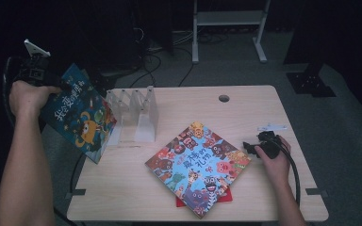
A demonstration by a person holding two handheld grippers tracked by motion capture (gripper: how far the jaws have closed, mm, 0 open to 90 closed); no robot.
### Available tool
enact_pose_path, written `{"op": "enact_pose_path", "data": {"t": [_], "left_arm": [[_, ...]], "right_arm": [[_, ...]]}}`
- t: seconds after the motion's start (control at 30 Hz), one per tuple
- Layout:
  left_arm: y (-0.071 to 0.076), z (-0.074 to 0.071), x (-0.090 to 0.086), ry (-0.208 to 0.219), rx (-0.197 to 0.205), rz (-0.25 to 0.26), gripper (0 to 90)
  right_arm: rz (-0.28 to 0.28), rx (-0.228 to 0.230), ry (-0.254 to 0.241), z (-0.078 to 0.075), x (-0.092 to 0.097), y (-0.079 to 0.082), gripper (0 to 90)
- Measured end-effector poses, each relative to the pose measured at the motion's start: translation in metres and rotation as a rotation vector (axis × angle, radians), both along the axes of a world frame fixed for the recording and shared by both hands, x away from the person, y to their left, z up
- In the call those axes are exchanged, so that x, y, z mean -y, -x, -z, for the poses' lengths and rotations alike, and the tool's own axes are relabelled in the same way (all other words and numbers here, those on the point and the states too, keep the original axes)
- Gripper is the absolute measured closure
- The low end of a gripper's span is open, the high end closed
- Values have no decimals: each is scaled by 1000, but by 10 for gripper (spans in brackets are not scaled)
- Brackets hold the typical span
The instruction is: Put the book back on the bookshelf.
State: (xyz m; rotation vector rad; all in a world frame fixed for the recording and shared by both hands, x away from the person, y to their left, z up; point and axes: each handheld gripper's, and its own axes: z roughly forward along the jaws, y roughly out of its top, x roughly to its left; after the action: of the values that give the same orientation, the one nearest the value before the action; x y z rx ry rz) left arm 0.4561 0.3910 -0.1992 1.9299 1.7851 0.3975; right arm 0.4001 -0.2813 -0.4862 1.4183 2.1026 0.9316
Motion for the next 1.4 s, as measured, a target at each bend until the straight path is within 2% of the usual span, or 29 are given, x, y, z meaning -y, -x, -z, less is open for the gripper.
{"op": "enact_pose_path", "data": {"t": [0.07, 0.3, 0.33, 0.4, 0.5, 0.53, 0.67, 0.77, 0.8, 0.87, 0.9, 0.93, 1.0, 1.03, 1.07, 1.13, 1.17, 1.2, 1.3, 1.4], "left_arm": [[1, -2, -1, -9, 17, 9, 520], [6, -12, -3, -21, 65, 17, 519], [9, -17, -3, -38, 86, 17, 520], [10, -20, -2, -46, 97, 30, 520], [12, -24, 0, -57, 113, 32, 541], [14, -28, 0, -56, 137, 36, 550], [17, -33, 3, -68, 156, 46, 571], [17, -33, 4, -73, 153, 58, 579], [15, -30, 4, -75, 129, 69, 586], [14, -29, 5, -74, 117, 70, 613], [14, -27, 5, -71, 110, 75, 646], [15, -26, 7, -69, 98, 88, 727], [15, -25, 9, -59, 87, 100, 783], [14, -23, 10, -54, 76, 115, 783], [14, -21, 15, -38, 59, 138, 829], [16, -18, 21, -24, 55, 165, 876], [16, -18, 21, -24, 55, 165, 888], [17, -15, 27, -22, 52, 193, 888], [19, -10, 38, -21, 55, 232, 887], [21, -6, 45, -14, 57, 254, 887]], "right_arm": [[2, -1, -1, 0, 0, 0, 124], [1, -1, -1, 0, 0, 0, 123], [1, -1, -1, 0, 0, 0, 123], [1, -1, -1, 0, 0, 0, 123], [1, -1, -1, 0, 0, 0, 123], [1, -1, -1, 0, 0, 0, 123], [2, -1, -1, 0, 0, 0, 123], [2, -1, -1, 0, 0, 0, 123], [1, -1, -1, 0, 0, 0, 123], [1, -1, -1, 0, 0, 0, 123], [1, 0, -1, 0, 0, 0, 123], [1, -1, -1, 0, 0, 0, 123], [1, -1, -1, 0, 0, 0, 123], [1, -1, -1, 0, 0, 0, 123], [2, -1, -1, 0, 0, 0, 123], [1, -1, -1, 0, 0, 0, 123], [1, 0, -1, 0, 0, 0, 123], [2, -1, -1, 0, 0, 0, 123], [2, -1, -1, 0, 0, 0, 123], [2, -1, -1, 0, 0, 0, 123]]}}
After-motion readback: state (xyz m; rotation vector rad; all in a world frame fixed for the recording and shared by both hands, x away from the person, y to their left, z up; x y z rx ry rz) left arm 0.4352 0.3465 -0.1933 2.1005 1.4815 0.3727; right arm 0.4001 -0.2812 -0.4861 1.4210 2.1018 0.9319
